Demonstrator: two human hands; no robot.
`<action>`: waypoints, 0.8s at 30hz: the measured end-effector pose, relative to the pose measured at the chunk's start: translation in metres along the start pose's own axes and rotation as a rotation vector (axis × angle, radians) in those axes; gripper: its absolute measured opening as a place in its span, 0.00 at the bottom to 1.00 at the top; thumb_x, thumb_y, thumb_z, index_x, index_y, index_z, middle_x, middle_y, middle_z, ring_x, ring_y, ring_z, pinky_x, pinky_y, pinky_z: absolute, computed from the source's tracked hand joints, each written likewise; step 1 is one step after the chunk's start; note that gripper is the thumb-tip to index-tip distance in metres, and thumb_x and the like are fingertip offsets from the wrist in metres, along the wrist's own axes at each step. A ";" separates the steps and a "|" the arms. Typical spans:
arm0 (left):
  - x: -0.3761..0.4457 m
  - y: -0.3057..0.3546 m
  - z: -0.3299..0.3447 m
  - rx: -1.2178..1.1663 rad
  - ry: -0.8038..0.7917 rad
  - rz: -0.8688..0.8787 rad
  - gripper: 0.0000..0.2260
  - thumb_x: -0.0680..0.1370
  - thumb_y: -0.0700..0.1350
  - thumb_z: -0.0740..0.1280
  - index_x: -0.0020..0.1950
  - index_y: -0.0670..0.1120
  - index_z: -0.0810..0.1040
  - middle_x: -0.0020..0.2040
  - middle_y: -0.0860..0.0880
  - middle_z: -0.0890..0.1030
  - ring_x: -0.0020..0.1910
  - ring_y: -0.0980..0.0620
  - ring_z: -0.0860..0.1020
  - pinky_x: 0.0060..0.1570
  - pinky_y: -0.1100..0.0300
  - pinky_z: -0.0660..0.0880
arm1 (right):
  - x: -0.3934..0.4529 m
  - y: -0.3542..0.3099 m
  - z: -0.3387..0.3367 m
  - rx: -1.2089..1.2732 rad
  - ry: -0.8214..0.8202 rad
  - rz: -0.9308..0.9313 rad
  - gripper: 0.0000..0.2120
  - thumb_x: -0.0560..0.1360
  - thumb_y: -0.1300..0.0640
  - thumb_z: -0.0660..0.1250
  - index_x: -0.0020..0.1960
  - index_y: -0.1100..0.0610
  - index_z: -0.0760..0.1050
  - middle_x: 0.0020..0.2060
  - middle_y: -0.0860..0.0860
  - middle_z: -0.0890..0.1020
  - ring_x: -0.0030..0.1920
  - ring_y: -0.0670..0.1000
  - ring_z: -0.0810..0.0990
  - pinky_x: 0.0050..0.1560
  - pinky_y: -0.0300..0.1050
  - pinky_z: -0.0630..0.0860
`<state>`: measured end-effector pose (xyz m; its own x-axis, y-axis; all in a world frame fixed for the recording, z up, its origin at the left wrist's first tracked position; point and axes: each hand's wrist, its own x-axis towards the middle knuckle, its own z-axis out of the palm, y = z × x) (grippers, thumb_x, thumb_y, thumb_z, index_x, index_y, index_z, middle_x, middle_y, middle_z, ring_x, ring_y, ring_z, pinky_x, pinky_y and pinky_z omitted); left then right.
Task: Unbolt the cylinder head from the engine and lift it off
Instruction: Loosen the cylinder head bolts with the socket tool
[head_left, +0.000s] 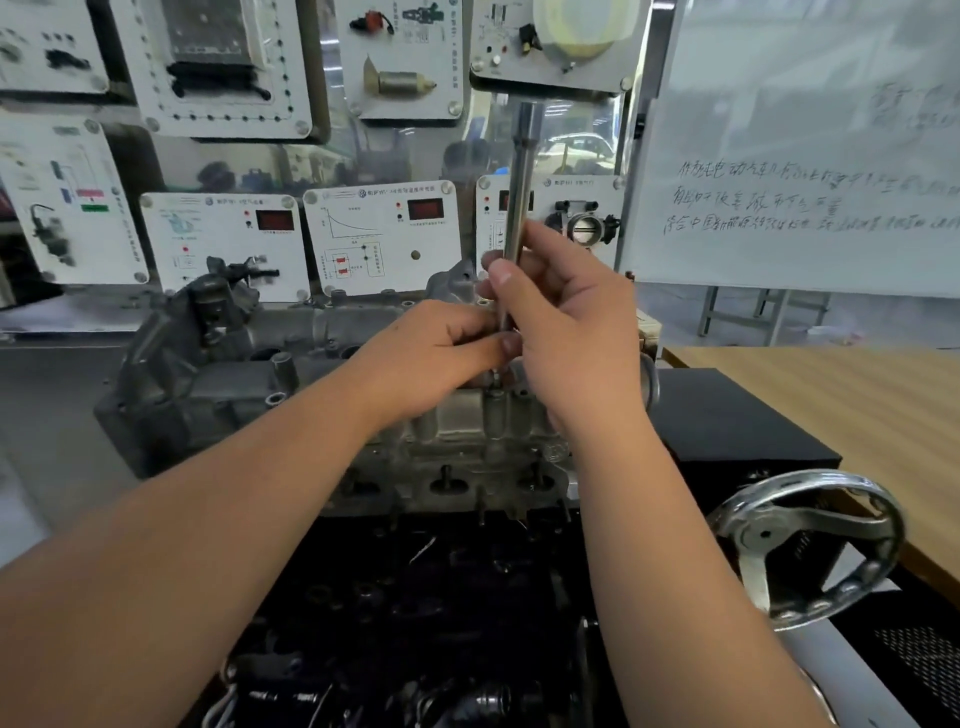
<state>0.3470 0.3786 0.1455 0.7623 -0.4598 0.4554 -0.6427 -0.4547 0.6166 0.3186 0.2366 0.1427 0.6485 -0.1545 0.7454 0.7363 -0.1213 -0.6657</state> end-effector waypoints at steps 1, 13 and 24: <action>0.000 0.000 0.000 0.007 0.011 0.003 0.17 0.75 0.62 0.65 0.46 0.50 0.84 0.45 0.34 0.82 0.46 0.34 0.81 0.53 0.34 0.77 | -0.001 0.000 -0.001 0.009 -0.012 0.002 0.11 0.79 0.60 0.67 0.59 0.49 0.81 0.43 0.44 0.86 0.47 0.49 0.85 0.50 0.51 0.84; -0.001 0.000 -0.002 0.048 0.011 0.016 0.16 0.81 0.59 0.64 0.50 0.48 0.83 0.44 0.40 0.83 0.46 0.37 0.81 0.48 0.43 0.77 | -0.001 0.000 -0.001 -0.068 0.013 -0.020 0.16 0.79 0.58 0.69 0.67 0.52 0.80 0.49 0.43 0.86 0.47 0.44 0.84 0.48 0.44 0.82; -0.003 -0.005 -0.006 0.003 -0.005 -0.006 0.14 0.79 0.58 0.64 0.55 0.51 0.83 0.51 0.42 0.85 0.53 0.40 0.82 0.58 0.39 0.77 | -0.002 0.000 -0.002 -0.133 -0.003 -0.038 0.15 0.80 0.58 0.68 0.66 0.54 0.80 0.45 0.46 0.86 0.46 0.45 0.84 0.50 0.45 0.82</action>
<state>0.3488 0.3868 0.1451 0.7657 -0.4610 0.4485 -0.6384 -0.4600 0.6171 0.3172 0.2350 0.1414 0.6211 -0.1445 0.7703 0.7284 -0.2563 -0.6354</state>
